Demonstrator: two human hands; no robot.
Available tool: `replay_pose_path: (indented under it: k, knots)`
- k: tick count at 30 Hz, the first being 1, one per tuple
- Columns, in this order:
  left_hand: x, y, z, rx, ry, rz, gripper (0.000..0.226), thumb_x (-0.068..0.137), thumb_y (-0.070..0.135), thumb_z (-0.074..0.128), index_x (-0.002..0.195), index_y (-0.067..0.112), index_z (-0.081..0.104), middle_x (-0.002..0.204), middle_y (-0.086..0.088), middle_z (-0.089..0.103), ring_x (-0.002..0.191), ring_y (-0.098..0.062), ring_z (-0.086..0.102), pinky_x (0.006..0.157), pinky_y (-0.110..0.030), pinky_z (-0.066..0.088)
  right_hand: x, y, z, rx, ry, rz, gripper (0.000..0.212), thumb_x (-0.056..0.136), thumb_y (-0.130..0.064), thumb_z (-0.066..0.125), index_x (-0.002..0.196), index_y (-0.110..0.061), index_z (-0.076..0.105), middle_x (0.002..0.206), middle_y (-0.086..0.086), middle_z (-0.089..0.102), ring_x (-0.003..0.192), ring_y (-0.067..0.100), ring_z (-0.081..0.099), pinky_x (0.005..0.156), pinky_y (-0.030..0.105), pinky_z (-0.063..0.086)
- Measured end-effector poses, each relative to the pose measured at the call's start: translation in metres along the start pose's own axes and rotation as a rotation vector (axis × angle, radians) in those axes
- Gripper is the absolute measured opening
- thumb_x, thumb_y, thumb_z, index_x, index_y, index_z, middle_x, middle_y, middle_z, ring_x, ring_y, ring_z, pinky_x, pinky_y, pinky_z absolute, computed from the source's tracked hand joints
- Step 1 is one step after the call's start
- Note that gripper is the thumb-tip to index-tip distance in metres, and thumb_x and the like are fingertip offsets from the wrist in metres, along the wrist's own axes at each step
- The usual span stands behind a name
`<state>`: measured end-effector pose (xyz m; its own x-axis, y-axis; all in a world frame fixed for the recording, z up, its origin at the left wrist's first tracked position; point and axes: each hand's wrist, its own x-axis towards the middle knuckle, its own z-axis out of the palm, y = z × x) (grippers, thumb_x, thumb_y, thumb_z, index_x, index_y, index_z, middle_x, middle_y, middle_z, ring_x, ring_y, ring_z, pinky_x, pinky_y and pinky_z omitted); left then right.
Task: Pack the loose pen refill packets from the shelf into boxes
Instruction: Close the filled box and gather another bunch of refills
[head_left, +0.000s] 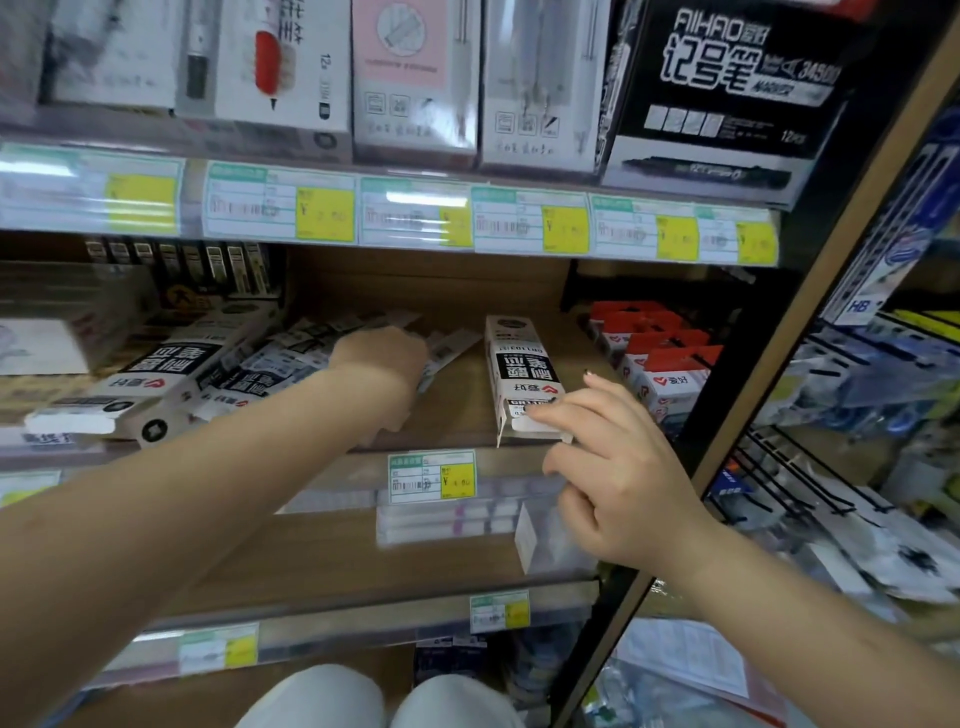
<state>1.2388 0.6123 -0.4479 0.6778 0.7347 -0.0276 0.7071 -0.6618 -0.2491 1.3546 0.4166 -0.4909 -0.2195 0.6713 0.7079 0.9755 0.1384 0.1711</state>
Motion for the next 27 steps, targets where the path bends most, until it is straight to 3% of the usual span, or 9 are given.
replay_pose_path:
  k: [4, 6, 8, 11, 14, 16, 20, 23, 27]
  knots:
    - [-0.004, 0.0, -0.004, -0.029, -0.106, 0.012, 0.018, 0.08, 0.013, 0.057, 0.097, 0.008, 0.055, 0.058, 0.001, 0.06, 0.054, -0.019, 0.06, 0.048, -0.023, 0.046, -0.005, 0.001, 0.003, 0.009, 0.03, 0.024, 0.019, 0.069, -0.006, 0.044, 0.064, -0.006, 0.063, 0.101, 0.013, 0.068, 0.097, 0.025, 0.052, 0.106, 0.046, 0.034]
    - [-0.002, 0.007, -0.005, -0.13, -0.109, -0.005, 0.015, 0.079, 0.019, 0.053, 0.088, 0.008, 0.058, 0.052, 0.0, 0.062, 0.046, -0.017, 0.06, 0.048, -0.021, 0.049, -0.008, 0.0, 0.004, 0.012, 0.04, 0.036, 0.019, 0.069, -0.007, 0.045, 0.064, -0.006, 0.063, 0.101, 0.013, 0.068, 0.097, 0.024, 0.052, 0.106, 0.045, 0.033]
    - [0.005, 0.016, -0.004, -0.166, -0.052, -0.002, 0.025, 0.081, 0.031, 0.055, 0.095, 0.009, 0.058, 0.074, -0.002, 0.064, 0.068, -0.019, 0.062, 0.059, -0.025, 0.051, -0.008, -0.002, 0.004, 0.012, 0.05, 0.046, 0.019, 0.069, -0.007, 0.045, 0.064, -0.007, 0.063, 0.1, 0.013, 0.068, 0.096, 0.024, 0.051, 0.106, 0.043, 0.033]
    - [0.022, 0.023, 0.005, -0.199, -0.038, -0.036, 0.047, 0.083, 0.036, 0.055, 0.123, 0.012, 0.051, 0.103, -0.008, 0.061, 0.094, -0.026, 0.061, 0.076, -0.034, 0.053, -0.007, -0.005, 0.004, 0.017, 0.077, 0.062, 0.02, 0.07, -0.008, 0.045, 0.064, -0.007, 0.064, 0.099, 0.012, 0.069, 0.096, 0.023, 0.051, 0.105, 0.043, 0.033]
    - [0.035, 0.024, 0.009, -0.211, -0.04, -0.003, 0.059, 0.083, 0.028, 0.051, 0.139, 0.018, 0.035, 0.109, -0.011, 0.06, 0.098, -0.03, 0.06, 0.072, -0.034, 0.052, -0.009, -0.006, 0.002, 0.02, 0.105, 0.069, 0.02, 0.071, -0.007, 0.045, 0.064, -0.007, 0.064, 0.097, 0.012, 0.069, 0.095, 0.022, 0.051, 0.104, 0.042, 0.034]
    - [0.038, 0.023, 0.01, -0.204, -0.035, -0.001, 0.057, 0.083, 0.025, 0.049, 0.139, 0.018, 0.038, 0.11, -0.01, 0.06, 0.099, -0.029, 0.059, 0.068, -0.031, 0.049, -0.009, -0.006, 0.001, 0.023, 0.116, 0.074, 0.021, 0.072, -0.007, 0.045, 0.064, -0.006, 0.064, 0.096, 0.013, 0.069, 0.094, 0.022, 0.051, 0.103, 0.043, 0.035]
    - [0.042, 0.016, 0.011, -0.231, -0.039, -0.027, 0.048, 0.081, 0.022, 0.049, 0.128, 0.017, 0.052, 0.114, -0.01, 0.062, 0.102, -0.028, 0.059, 0.08, -0.033, 0.051, 0.001, -0.001, 0.002, 0.016, 0.116, 0.076, 0.019, 0.072, -0.005, 0.047, 0.063, -0.005, 0.064, 0.095, 0.013, 0.069, 0.093, 0.023, 0.052, 0.099, 0.046, 0.04]
    - [0.041, 0.017, 0.009, -0.191, -0.059, 0.006, 0.056, 0.082, 0.021, 0.047, 0.138, 0.024, 0.041, 0.124, -0.009, 0.058, 0.107, -0.028, 0.058, 0.084, -0.034, 0.051, 0.015, 0.004, 0.002, 0.005, 0.126, 0.098, 0.02, 0.073, -0.004, 0.047, 0.063, -0.004, 0.063, 0.094, 0.015, 0.069, 0.09, 0.031, 0.06, 0.098, 0.046, 0.04]
    - [0.042, 0.018, 0.009, -0.185, -0.039, -0.077, 0.037, 0.085, 0.019, 0.049, 0.12, 0.009, 0.054, 0.114, -0.011, 0.061, 0.103, -0.027, 0.059, 0.081, -0.034, 0.05, 0.027, 0.008, 0.001, 0.001, 0.146, 0.11, 0.021, 0.075, -0.002, 0.044, 0.062, -0.002, 0.061, 0.093, 0.017, 0.068, 0.086, 0.037, 0.062, 0.094, 0.049, 0.044]
